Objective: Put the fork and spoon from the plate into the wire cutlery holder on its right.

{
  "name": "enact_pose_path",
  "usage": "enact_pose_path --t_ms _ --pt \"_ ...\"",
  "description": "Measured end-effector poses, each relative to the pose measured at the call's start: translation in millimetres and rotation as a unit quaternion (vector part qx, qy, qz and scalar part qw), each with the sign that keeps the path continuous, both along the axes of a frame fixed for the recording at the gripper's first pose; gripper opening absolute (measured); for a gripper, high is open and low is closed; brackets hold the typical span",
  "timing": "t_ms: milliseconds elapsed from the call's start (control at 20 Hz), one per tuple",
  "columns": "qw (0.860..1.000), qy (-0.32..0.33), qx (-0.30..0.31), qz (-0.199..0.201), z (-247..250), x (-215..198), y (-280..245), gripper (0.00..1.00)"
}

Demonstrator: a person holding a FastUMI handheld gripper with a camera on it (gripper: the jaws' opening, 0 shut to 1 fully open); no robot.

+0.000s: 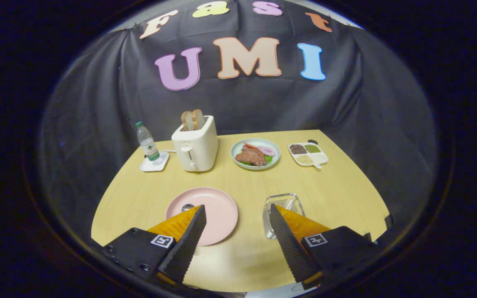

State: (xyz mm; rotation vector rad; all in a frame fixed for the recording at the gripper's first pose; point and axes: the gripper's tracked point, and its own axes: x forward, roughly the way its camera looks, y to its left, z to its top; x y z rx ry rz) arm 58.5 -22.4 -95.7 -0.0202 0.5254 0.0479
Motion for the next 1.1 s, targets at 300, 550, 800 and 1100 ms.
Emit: enact_pose_path --t_ms 300,550,800,1100 --pt "0.999 -0.036 0.009 0.021 -32 4 54 0.98" --pt "0.998 -0.041 0.015 0.055 -71 11 97 0.98" --pt "0.997 -0.002 0.013 0.070 -124 5 115 0.98" --pt "0.998 0.030 0.018 0.059 -163 7 117 0.97"
